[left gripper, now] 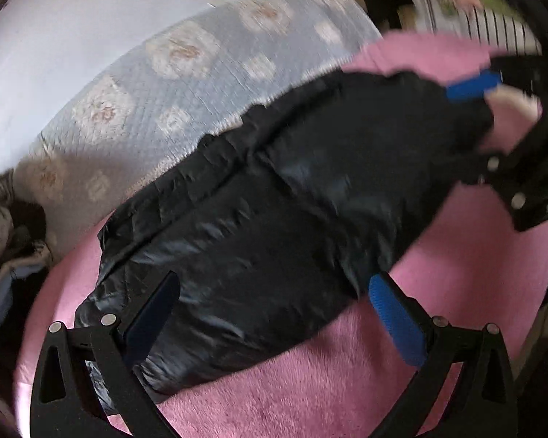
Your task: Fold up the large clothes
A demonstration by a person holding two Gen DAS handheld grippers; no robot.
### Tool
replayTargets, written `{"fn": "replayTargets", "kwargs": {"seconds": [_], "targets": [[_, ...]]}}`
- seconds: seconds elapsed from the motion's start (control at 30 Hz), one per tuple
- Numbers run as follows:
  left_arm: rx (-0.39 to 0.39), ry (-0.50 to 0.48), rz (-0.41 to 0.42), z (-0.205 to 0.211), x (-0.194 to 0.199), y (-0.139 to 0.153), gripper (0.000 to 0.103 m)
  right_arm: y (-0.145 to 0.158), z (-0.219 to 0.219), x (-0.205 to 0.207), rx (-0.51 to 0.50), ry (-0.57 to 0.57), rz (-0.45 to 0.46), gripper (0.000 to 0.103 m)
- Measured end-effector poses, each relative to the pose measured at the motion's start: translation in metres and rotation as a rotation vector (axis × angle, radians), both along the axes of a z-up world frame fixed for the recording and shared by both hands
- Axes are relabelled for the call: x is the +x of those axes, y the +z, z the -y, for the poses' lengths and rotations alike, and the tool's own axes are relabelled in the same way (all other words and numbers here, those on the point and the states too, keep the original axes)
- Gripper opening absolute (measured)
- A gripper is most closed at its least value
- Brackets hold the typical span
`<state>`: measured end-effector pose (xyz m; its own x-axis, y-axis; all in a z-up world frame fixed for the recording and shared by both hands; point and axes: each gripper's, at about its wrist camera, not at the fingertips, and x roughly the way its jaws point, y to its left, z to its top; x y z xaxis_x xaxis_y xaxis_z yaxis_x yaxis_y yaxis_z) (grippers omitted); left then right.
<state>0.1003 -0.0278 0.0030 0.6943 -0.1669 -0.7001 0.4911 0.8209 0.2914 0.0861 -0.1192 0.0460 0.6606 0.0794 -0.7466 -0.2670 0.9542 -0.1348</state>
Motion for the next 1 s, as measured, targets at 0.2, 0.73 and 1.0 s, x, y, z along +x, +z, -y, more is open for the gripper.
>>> {"fn": "replayTargets", "kwargs": {"seconds": [0.2, 0.73, 1.0], "targets": [[0.075, 0.089, -0.058, -0.009, 0.008, -0.023, 0.103, -0.022, -0.014, -0.002, -0.121, 0.044, -0.053, 0.093], [0.057, 0.515, -0.150, -0.112, 0.043, -0.031, 0.103, -0.054, 0.029, 0.031, -0.371, -0.163, -0.029, 0.093], [-0.161, 0.543, -0.155, -0.142, 0.039, -0.017, 0.018, -0.046, 0.056, 0.036, -0.134, -0.260, -0.081, 0.023]]}}
